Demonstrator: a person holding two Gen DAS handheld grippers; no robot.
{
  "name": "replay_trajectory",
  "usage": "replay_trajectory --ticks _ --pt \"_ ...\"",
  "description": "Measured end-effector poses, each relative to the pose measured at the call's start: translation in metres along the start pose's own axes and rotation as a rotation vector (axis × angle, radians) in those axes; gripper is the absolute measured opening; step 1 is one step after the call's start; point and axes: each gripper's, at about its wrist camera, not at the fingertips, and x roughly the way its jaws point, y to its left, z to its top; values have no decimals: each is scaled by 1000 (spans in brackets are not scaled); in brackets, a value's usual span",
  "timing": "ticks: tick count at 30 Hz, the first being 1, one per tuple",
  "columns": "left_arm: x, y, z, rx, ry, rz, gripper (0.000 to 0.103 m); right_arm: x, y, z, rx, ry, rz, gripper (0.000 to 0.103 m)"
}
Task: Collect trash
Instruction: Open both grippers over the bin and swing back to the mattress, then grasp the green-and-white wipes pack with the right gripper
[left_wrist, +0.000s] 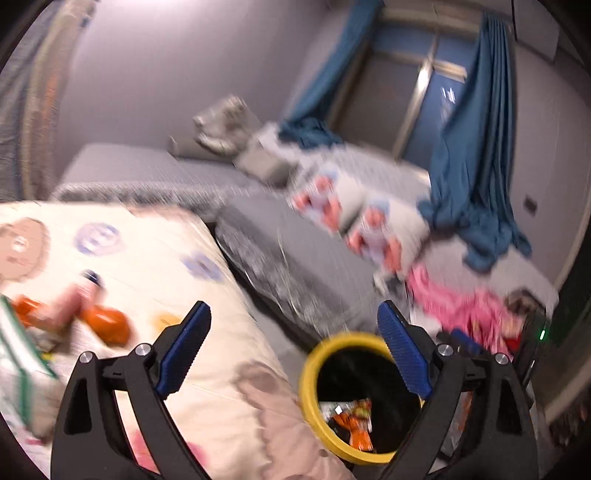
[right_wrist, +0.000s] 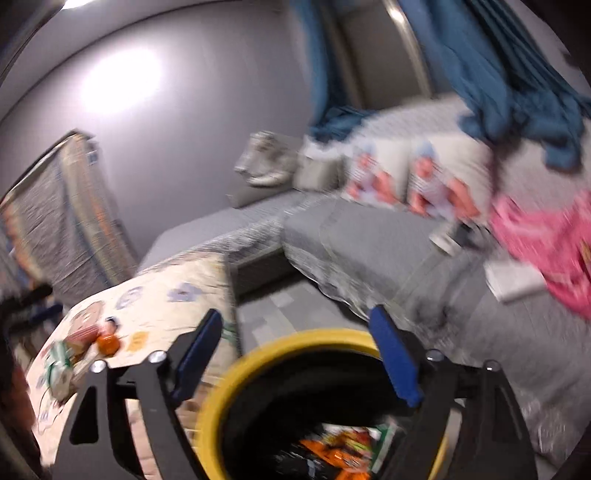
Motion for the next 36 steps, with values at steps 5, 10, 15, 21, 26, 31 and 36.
replay_trajectory --ticks 5,10,15,21,26,31,36 --pt "-98 51 26 16 -194 179 91 12 98 5 -221 20 299 95" --pt "-184 113 32 -29 -302 425 91 31 215 -18 -464 109 588 95" --pt "-260 172 14 -170 -389 590 93 59 312 -54 -637 223 696 95" --pt "-294 232 -26 -300 -337 708 93 95 408 -80 -801 303 716 95" --pt "-282 261 -55 -326 -220 696 93 131 467 -94 -894 355 653 95" --pt "-267 270 -69 -322 -164 665 93 165 494 -110 -939 410 579 95" --pt "-256 279 -76 -321 -126 648 93 189 496 -124 -952 484 532 95"
